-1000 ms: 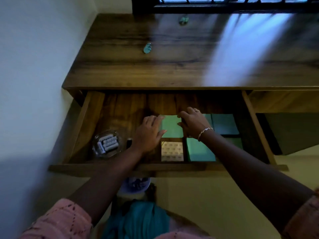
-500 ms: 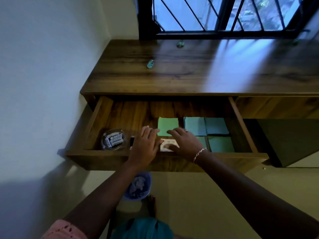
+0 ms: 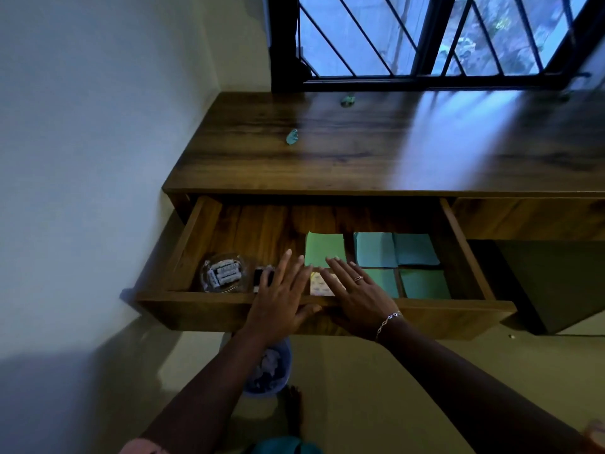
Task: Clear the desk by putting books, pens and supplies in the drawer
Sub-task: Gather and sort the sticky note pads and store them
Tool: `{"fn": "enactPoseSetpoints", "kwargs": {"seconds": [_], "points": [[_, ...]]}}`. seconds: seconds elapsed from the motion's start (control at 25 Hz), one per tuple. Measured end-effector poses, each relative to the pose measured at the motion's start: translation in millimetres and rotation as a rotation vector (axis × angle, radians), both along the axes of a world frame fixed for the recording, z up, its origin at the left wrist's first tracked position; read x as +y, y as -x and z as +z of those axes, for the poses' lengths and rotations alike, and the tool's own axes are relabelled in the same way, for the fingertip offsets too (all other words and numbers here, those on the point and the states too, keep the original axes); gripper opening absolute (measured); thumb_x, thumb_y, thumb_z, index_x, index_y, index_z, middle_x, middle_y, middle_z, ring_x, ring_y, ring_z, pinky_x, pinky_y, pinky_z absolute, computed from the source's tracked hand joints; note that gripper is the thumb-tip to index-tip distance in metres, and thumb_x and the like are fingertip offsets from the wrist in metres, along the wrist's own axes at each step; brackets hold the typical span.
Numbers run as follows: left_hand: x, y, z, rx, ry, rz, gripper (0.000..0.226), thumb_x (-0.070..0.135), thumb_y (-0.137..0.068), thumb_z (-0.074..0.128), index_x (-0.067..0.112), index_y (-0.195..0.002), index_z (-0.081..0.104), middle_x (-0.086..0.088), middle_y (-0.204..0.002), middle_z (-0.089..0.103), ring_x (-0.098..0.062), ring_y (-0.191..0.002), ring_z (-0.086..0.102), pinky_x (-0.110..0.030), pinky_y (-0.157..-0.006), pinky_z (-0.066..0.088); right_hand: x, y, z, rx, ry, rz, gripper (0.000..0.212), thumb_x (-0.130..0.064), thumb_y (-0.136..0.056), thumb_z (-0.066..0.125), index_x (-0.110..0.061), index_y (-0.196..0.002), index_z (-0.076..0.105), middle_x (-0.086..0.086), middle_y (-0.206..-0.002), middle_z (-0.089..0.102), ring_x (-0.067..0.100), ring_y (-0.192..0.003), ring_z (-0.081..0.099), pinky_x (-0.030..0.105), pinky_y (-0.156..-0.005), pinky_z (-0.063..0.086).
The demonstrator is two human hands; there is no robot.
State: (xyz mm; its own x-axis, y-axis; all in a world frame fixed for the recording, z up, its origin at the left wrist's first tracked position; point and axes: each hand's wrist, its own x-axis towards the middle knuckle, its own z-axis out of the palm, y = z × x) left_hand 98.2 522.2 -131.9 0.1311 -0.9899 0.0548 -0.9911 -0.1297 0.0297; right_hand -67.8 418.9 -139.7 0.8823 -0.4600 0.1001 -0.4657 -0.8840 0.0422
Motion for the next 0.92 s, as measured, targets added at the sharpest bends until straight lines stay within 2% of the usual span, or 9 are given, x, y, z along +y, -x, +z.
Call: {"fn": "enactPoseSetpoints", "kwargs": {"seconds": [0.12,0.2,0.32,0.4,0.48,0.64,0.72,0.84,0.92], "points": [[-16,-8,1,-0.03,-0.014,0.016,0.074,0.064,-0.091,0.007,0.015,-0.141,0.032,-0.014,-0.148,0.037,-0.031,-0.139,0.02,-0.059,-0.1,0.036,-17,-7,2,0.005,-0.001,-0.022,0.072,-0.062,-0.09,0.011,-0.013,-0.137,0.035,0.012,-0.139,0.048,0.024,-0.128,0.047,0.041,-0.102,0.039],[-29,-15,0,-0.054,-0.001,0.018,0.076,0.065,-0.091,0.007,0.014,-0.143,0.03,-0.016,-0.15,0.033,-0.031,-0.142,0.013,-0.058,-0.108,0.03,-30,-12,4,0.02,0.001,-0.05,0.071,-0.06,-0.091,0.007,-0.013,-0.136,0.036,0.012,-0.138,0.049,0.024,-0.128,0.046,0.042,-0.101,0.038],[-47,-23,0,-0.064,0.012,0.006,0.078,0.066,-0.091,0.007,0.013,-0.146,0.024,-0.016,-0.152,0.024,-0.027,-0.144,-0.003,-0.052,-0.111,0.008,-50,-22,4,-0.024,0.051,-0.046,0.078,-0.059,-0.083,0.032,-0.014,-0.146,0.02,0.013,-0.143,0.04,0.025,-0.132,0.035,0.041,-0.109,0.036],[-66,-34,-1,-0.069,0.01,0.012,0.078,0.065,-0.091,0.007,0.013,-0.147,0.022,-0.017,-0.153,0.023,-0.027,-0.144,-0.003,-0.05,-0.111,0.001,-70,-32,2,-0.043,0.063,-0.044,0.099,-0.056,-0.076,0.053,-0.014,-0.148,0.0,0.013,-0.147,0.032,0.027,-0.135,0.029,0.042,-0.112,0.023],[-86,-45,1,-0.074,0.014,0.018,0.078,0.065,-0.09,0.013,0.013,-0.148,0.021,-0.018,-0.153,0.023,-0.028,-0.143,0.001,-0.048,-0.112,0.0,-89,-45,3,-0.05,0.091,-0.061,0.113,-0.054,-0.069,0.066,-0.013,-0.146,-0.004,0.015,-0.146,0.035,0.028,-0.135,0.028,0.043,-0.114,0.022],[-121,-63,1,-0.06,0.026,-0.003,0.081,0.063,-0.087,0.026,0.012,-0.149,0.016,-0.018,-0.155,0.016,-0.029,-0.143,0.004,-0.049,-0.112,0.002,-121,-66,9,-0.034,0.081,-0.127,0.121,-0.061,-0.064,0.068,-0.01,-0.146,-0.005,0.018,-0.146,0.028,0.031,-0.134,0.026,0.046,-0.114,0.024],[-140,-71,3,-0.051,0.047,-0.027,0.082,0.062,-0.087,0.027,0.012,-0.15,0.011,-0.013,-0.155,0.014,-0.027,-0.144,0.003,-0.049,-0.112,0.004,-137,-75,10,-0.028,0.058,-0.166,0.123,-0.063,-0.062,0.067,-0.009,-0.146,-0.004,0.02,-0.147,0.03,0.032,-0.135,0.026,0.044,-0.117,0.013],[-168,-82,7,-0.007,0.036,-0.041,0.084,0.059,-0.086,0.028,0.015,-0.149,-0.005,-0.01,-0.157,0.011,-0.024,-0.145,-0.002,-0.048,-0.113,0.003,-159,-90,11,-0.06,0.028,-0.226,0.12,-0.062,-0.063,0.066,-0.005,-0.147,0.002,0.023,-0.146,0.034,0.034,-0.135,0.026,0.04,-0.111,0.002],[-183,-87,13,-0.017,0.03,-0.052,0.087,0.055,-0.088,0.032,0.019,-0.144,-0.025,-0.007,-0.156,-0.009,-0.024,-0.144,-0.015,-0.047,-0.116,-0.008,-168,-100,11,-0.083,0.055,-0.259,0.105,-0.06,-0.069,0.058,0.0,-0.144,0.016,0.024,-0.144,0.037,0.034,-0.135,0.027,0.041,-0.111,0.004]]}}
